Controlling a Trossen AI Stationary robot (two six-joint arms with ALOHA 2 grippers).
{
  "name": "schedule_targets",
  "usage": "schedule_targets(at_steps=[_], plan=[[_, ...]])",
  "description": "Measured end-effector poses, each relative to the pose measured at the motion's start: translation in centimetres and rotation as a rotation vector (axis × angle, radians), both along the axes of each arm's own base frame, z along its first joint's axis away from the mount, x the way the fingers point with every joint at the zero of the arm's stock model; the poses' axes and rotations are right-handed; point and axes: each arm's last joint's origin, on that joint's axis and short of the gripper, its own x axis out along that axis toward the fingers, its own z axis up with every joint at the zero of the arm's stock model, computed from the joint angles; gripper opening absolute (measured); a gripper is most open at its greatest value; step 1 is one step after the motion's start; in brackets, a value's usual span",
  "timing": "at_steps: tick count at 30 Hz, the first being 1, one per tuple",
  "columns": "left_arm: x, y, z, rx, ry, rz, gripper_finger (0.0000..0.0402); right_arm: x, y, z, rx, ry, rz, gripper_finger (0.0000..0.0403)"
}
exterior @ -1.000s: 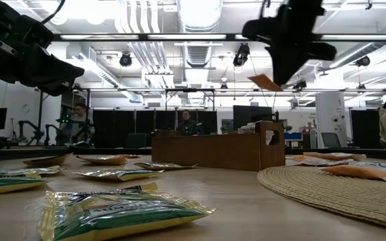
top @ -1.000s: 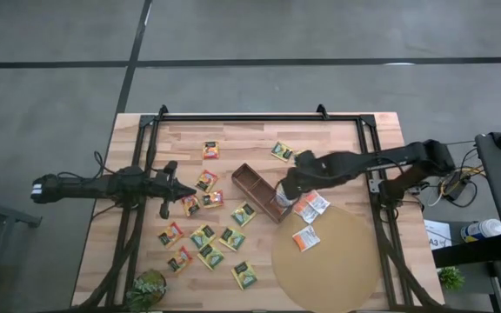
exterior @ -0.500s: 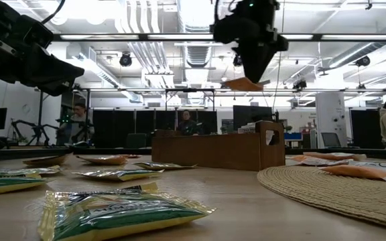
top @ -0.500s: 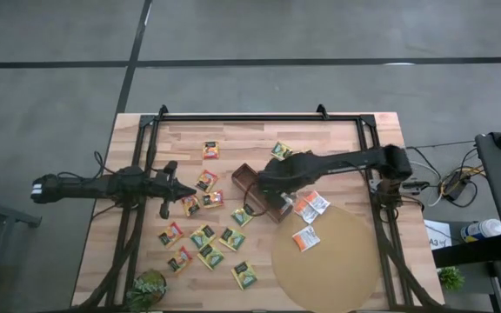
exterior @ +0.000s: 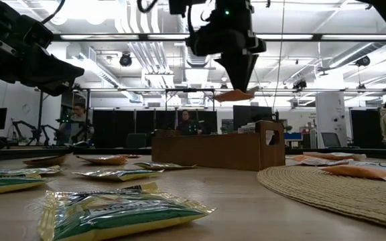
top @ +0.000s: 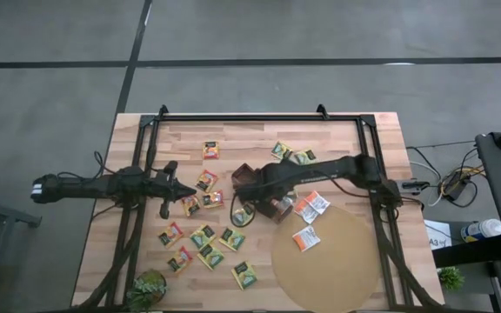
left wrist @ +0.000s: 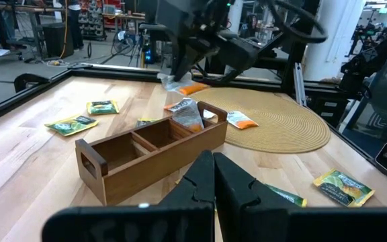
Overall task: Pick & Place Tea
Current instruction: Put the white tea bag into the right section of the wooden organizer
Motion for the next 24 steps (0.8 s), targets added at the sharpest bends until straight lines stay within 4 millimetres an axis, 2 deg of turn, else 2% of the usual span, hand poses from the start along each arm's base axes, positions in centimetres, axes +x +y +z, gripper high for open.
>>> schedule_targets(at_steps=[11, 19, 24], plan=[[0.0, 0.0, 0.0, 0.000, 0.000, 0.000, 0.0000, 0.2, 0.5, -2.3, 0.012, 0.071, 0.007, 0.0008], [0.0, 0.0, 0.0, 0.000, 0.000, 0.000, 0.0000, -0.5, 0.4, -4.1, 0.000, 0.150, 0.009, 0.0008], [0.0, 0.0, 0.0, 0.000, 0.000, 0.000, 0.0000, -0.7, 0.3, -4.5, -0.005, 0.176, 0.021, 0.0008]])
